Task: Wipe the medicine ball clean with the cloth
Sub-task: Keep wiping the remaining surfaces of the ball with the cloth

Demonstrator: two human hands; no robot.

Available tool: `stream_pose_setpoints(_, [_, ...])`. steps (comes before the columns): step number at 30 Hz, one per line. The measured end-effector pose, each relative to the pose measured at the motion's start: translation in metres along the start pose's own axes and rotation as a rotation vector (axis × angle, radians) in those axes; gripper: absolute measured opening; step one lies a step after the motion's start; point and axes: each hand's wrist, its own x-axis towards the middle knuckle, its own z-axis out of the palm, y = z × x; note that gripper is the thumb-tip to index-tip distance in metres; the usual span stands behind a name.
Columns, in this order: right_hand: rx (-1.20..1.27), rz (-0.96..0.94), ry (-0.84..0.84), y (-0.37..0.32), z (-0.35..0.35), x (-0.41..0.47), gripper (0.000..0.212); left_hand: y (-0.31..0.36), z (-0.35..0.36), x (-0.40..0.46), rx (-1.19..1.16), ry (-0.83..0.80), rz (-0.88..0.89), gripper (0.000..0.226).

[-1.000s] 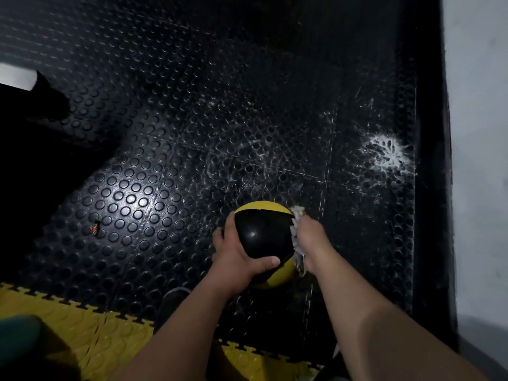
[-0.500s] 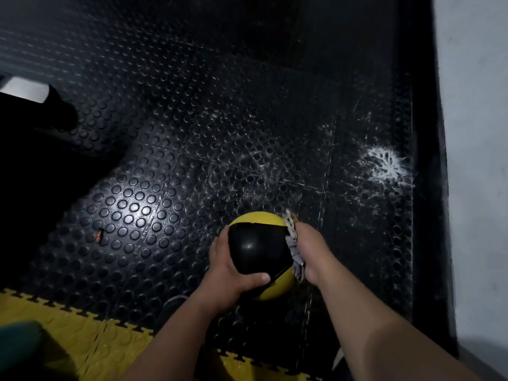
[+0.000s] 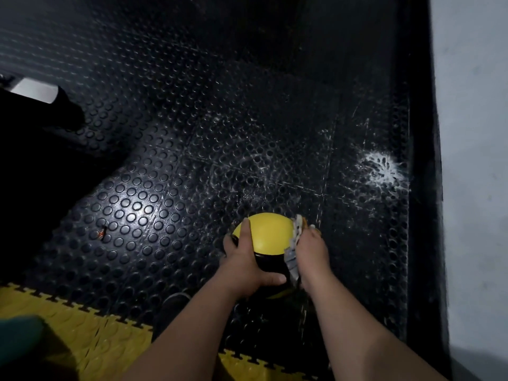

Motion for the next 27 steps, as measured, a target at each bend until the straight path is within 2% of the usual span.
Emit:
stream_pose_setpoints(3, [-0.403, -0.267, -0.020, -0.007, 0.009, -0.019, 0.044, -0.003, 0.005, 0.005, 0.012, 0.030, 0.017, 0.150])
stream_pose_setpoints(4, [-0.466, -0.310, -0.041, -0.003, 0.012, -0.026, 0.048, -0.005, 0.003, 0.005, 0.004, 0.029, 0.022, 0.150])
stream_pose_setpoints(6, [-0.395, -0.295, -0.070, 0.000, 0.005, -0.020, 0.051, -0.007, 0.003, 0.004, 0.002, 0.031, 0.023, 0.150])
stream_pose_setpoints(9, [-0.238, -0.006, -0.088, -0.010, -0.006, 0.023, 0.048, -0.001, 0.010, -0.002, 0.039, 0.038, 0.016, 0.145])
stream_pose_setpoints(11, [-0.428, -0.076, -0.135, -0.024, -0.002, 0.024, 0.048, 0.000, 0.013, -0.003, 0.042, 0.040, 0.015, 0.144])
stream_pose_setpoints(13, [-0.593, -0.304, -0.106, -0.020, 0.014, 0.008, 0.052, -0.006, 0.007, -0.002, 0.021, 0.051, 0.027, 0.146])
stream_pose_setpoints(15, [-0.630, -0.440, -0.109, -0.015, 0.014, -0.010, 0.055, -0.013, 0.003, -0.001, 0.004, 0.046, 0.032, 0.148])
stream_pose_setpoints(16, [-0.572, -0.401, -0.137, -0.020, 0.007, -0.009, 0.054, -0.013, 0.004, -0.002, 0.005, 0.041, 0.031, 0.147])
stream_pose_setpoints(18, [-0.504, -0.201, -0.203, -0.027, -0.003, 0.017, 0.048, -0.011, 0.008, -0.006, 0.017, 0.033, 0.022, 0.145])
stream_pose_setpoints(20, [-0.604, -0.107, -0.274, -0.039, -0.007, 0.033, 0.042, -0.007, 0.012, -0.007, 0.023, 0.031, 0.022, 0.143])
stream_pose_setpoints(22, [-0.755, -0.280, -0.232, -0.043, 0.010, 0.022, 0.040, -0.008, 0.008, -0.006, 0.020, 0.042, 0.021, 0.144])
stream_pose_setpoints(25, [-0.728, -0.494, -0.221, -0.043, 0.020, 0.007, 0.044, -0.012, 0.003, -0.004, 0.007, 0.037, 0.020, 0.145])
stream_pose_setpoints(27, [-0.791, -0.385, -0.308, -0.045, 0.011, 0.025, 0.038, -0.011, 0.007, -0.005, 0.014, 0.036, 0.021, 0.144])
